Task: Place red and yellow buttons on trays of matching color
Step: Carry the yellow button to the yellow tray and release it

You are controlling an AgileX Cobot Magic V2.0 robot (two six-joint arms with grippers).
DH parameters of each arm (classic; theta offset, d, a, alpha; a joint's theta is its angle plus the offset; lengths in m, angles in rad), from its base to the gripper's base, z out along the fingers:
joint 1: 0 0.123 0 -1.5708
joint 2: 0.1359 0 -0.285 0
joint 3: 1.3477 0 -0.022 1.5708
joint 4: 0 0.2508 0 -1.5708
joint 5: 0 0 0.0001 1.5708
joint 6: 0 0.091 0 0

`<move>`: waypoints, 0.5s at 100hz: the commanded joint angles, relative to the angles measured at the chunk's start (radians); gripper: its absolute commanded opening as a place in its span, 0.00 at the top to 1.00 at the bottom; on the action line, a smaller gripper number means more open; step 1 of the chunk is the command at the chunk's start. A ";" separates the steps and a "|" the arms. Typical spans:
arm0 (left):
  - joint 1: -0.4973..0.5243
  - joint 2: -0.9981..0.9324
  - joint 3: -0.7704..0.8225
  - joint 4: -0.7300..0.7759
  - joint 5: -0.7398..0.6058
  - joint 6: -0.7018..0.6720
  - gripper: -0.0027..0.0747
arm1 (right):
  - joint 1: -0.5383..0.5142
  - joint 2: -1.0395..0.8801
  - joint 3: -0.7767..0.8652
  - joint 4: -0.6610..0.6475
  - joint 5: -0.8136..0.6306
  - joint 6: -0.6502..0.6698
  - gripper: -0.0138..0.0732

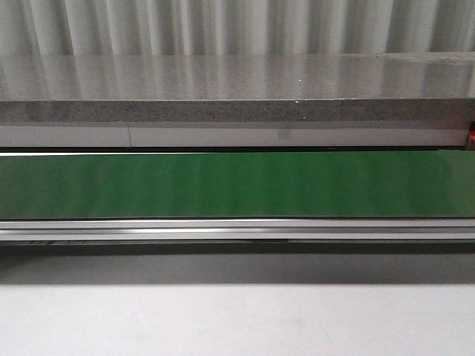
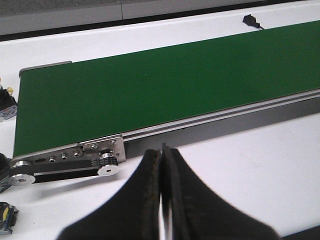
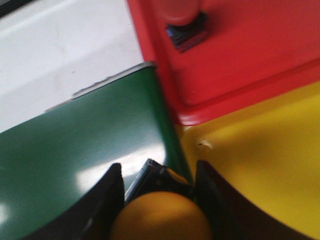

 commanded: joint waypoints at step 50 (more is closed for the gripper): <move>-0.008 0.009 -0.025 -0.025 -0.065 0.002 0.99 | -0.093 0.198 0.007 0.026 -0.216 0.012 0.74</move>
